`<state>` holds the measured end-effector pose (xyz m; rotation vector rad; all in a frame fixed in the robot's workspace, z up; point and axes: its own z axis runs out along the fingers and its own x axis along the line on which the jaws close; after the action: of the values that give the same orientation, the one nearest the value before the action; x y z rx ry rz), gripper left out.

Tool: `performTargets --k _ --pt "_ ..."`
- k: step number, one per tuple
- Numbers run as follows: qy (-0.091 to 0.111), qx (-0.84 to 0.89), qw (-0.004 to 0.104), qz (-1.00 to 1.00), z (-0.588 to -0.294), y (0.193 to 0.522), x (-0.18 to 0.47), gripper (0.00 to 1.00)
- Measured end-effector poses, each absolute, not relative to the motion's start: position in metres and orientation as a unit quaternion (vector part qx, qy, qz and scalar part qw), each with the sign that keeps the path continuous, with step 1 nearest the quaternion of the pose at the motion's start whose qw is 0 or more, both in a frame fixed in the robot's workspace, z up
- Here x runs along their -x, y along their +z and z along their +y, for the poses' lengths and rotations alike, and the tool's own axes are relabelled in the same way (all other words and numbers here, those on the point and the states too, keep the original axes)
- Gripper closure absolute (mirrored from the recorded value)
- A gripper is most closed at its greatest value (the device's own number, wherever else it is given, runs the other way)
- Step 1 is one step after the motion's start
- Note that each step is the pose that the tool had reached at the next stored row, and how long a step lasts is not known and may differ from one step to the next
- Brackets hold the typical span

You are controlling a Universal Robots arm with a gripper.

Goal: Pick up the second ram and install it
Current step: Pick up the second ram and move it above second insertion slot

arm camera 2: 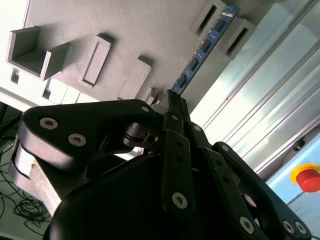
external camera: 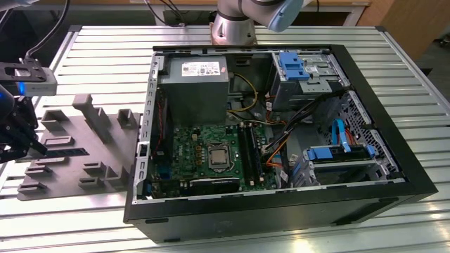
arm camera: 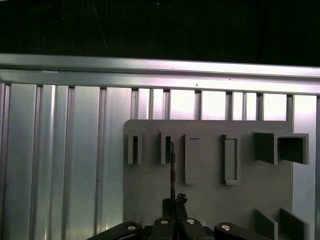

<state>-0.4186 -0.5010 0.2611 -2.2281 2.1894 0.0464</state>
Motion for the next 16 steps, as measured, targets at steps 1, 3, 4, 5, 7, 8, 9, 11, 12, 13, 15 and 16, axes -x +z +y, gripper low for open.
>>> performTargets --k 1,3,4,5,7,8,9,11,12,13,15,16 --pt "0.015 0.713 0.009 0.701 -0.501 0.2615 0.4186 0.89" --pt "0.015 0.713 0.009 0.701 -0.501 0.2624 0.4186 0.89" --pt "0.015 0.713 0.009 0.701 -0.501 0.2628 0.4186 0.89" --pt "0.015 0.713 0.009 0.701 -0.501 0.2633 0.4186 0.89" --pt "0.015 0.713 0.009 0.701 -0.501 0.2641 0.4186 0.89" --pt "0.015 0.713 0.009 0.701 -0.501 0.2645 0.4186 0.89" --pt "0.015 0.713 0.009 0.701 -0.501 0.2649 0.4186 0.89" --pt "0.015 0.713 0.009 0.701 -0.501 0.2657 0.4186 0.89" --pt "0.015 0.713 0.009 0.701 -0.501 0.266 0.4186 0.89" --pt "0.015 0.713 0.009 0.701 -0.501 0.2663 0.4186 0.89" --pt "0.015 0.713 0.009 0.701 -0.501 0.2669 0.4186 0.89" --pt "0.015 0.713 0.009 0.701 -0.501 0.2672 0.4186 0.89"
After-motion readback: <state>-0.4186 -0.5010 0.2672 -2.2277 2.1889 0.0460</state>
